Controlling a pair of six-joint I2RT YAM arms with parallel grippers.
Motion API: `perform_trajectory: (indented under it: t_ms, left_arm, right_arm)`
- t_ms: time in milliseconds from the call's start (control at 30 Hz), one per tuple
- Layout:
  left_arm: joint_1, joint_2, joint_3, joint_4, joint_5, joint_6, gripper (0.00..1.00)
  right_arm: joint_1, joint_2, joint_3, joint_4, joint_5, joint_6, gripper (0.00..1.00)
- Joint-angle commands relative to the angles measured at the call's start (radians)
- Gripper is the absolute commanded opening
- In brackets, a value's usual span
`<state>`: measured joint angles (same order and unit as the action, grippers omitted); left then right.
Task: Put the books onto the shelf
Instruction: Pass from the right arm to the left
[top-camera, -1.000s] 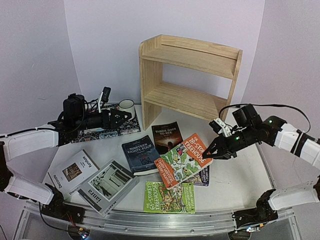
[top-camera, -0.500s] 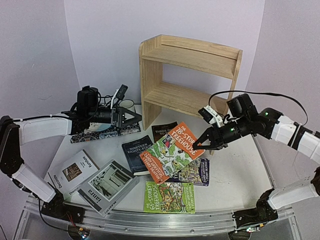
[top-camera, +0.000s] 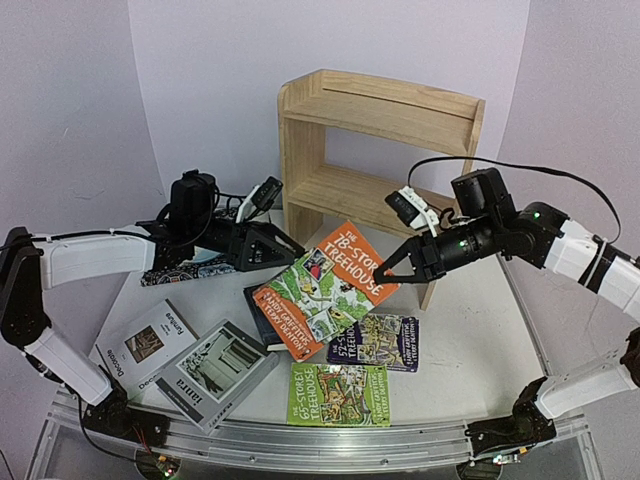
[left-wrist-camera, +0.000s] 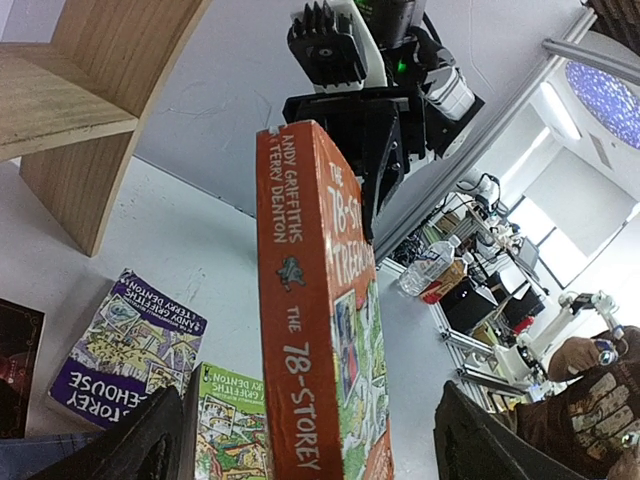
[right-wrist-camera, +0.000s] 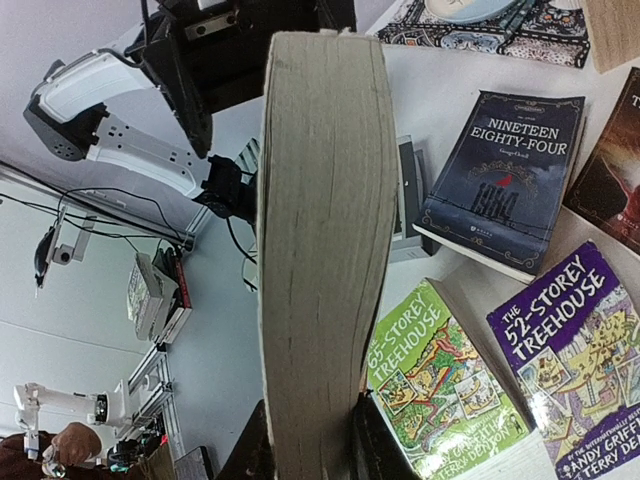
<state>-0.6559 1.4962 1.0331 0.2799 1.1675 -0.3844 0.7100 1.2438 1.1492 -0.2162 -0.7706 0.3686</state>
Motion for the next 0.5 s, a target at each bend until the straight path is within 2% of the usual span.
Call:
perform_trajectory:
  t_ms: [0,100,200,233,467]
  left_arm:
    - [-0.008,0.033,0.056,0.027,0.077,-0.008,0.85]
    - [-0.022,0.058,0.072,0.027,0.111,-0.028,0.77]
    - [-0.027,0.062,0.068,0.028,0.111,-0.028,0.55]
    - [-0.027,0.060,0.064,0.028,0.110,-0.028,0.52]
    - [-0.032,0.039,0.041,0.028,0.134,-0.040,0.51]
  right_arm:
    - [0.012,-0.010,0.067,0.089,-0.090,-0.047,0.00]
    - [0.015,0.001,0.085,0.089,-0.106,-0.056,0.00]
    - [0.017,0.009,0.095,0.088,-0.102,-0.064,0.00]
    - [0.017,0.012,0.097,0.087,-0.101,-0.065,0.00]
    - [0.017,0.031,0.099,0.081,-0.093,-0.084,0.00]
